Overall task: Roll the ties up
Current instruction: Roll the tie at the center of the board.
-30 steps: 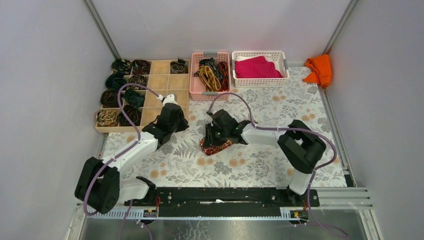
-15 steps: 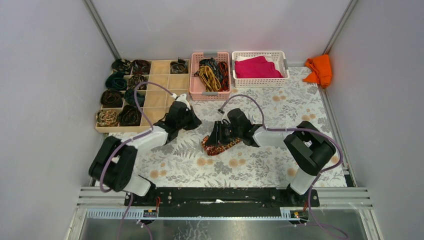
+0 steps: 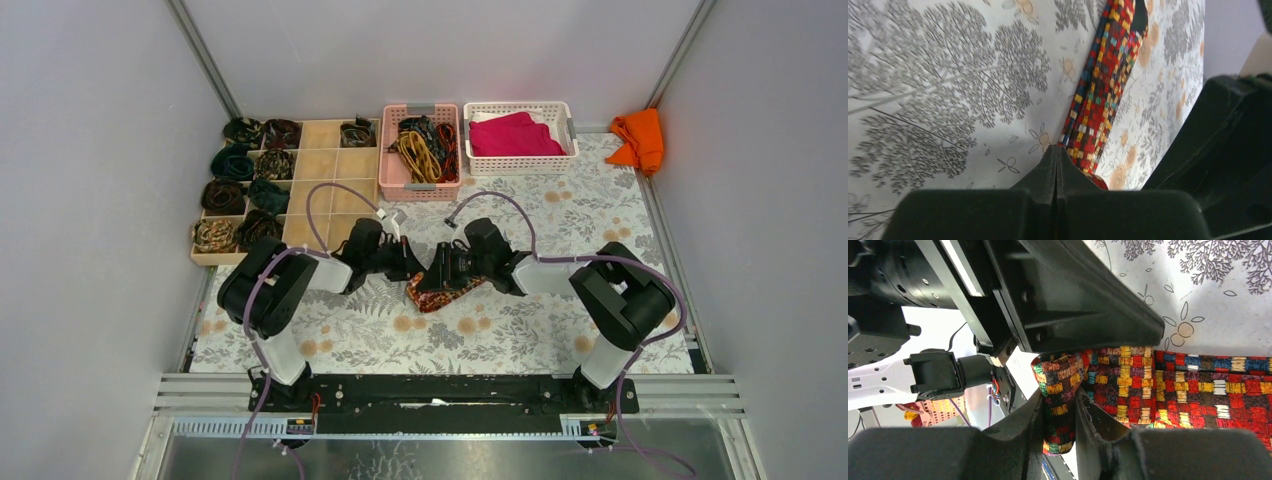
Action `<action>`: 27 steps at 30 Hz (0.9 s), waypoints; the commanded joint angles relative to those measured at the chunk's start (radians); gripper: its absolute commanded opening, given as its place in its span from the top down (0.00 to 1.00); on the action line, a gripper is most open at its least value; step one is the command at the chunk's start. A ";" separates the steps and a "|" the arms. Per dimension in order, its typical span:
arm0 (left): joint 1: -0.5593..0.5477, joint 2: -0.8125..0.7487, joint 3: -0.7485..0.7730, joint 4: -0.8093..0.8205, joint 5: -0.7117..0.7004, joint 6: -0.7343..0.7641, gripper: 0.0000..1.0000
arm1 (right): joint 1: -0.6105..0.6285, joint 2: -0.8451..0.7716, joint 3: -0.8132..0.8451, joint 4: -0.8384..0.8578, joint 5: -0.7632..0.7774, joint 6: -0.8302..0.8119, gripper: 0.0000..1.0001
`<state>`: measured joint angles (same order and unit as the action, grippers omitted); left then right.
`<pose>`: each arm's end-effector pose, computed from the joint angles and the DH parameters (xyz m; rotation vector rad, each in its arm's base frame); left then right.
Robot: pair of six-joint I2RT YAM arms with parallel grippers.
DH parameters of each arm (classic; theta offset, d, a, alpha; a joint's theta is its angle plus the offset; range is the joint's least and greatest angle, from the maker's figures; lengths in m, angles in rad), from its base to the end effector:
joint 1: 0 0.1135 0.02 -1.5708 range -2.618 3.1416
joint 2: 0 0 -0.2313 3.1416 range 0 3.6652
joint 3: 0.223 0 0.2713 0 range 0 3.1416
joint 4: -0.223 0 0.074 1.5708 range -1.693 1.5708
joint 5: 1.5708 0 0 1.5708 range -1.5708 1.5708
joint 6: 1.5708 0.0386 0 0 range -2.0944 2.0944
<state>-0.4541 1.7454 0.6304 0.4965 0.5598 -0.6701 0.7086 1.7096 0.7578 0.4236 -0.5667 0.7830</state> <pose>0.2763 -0.1577 0.0683 0.0925 2.3592 -1.2100 0.2495 0.2412 0.1082 -0.3045 2.3571 1.4149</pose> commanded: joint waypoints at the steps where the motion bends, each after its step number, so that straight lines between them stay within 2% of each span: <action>1: -0.003 0.035 -0.042 0.144 0.146 -0.020 1.00 | -0.015 -0.044 -0.015 0.045 -0.021 -0.002 0.80; 12: -0.005 0.086 0.009 0.094 0.293 0.024 1.00 | -0.045 -0.066 -0.027 0.038 0.003 -0.013 0.81; 19: -0.006 0.144 0.044 0.157 0.370 -0.023 1.00 | -0.055 -0.118 -0.052 -0.015 0.075 -0.045 0.81; 27: -0.041 0.163 0.116 0.044 0.397 0.045 1.00 | -0.084 -0.147 -0.126 -0.007 0.108 -0.048 0.81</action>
<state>-0.4664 1.8961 0.7078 0.5907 0.8913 -0.6743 0.6571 1.5917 0.6708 0.3855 -0.5198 0.7521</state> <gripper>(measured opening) 0.007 0.295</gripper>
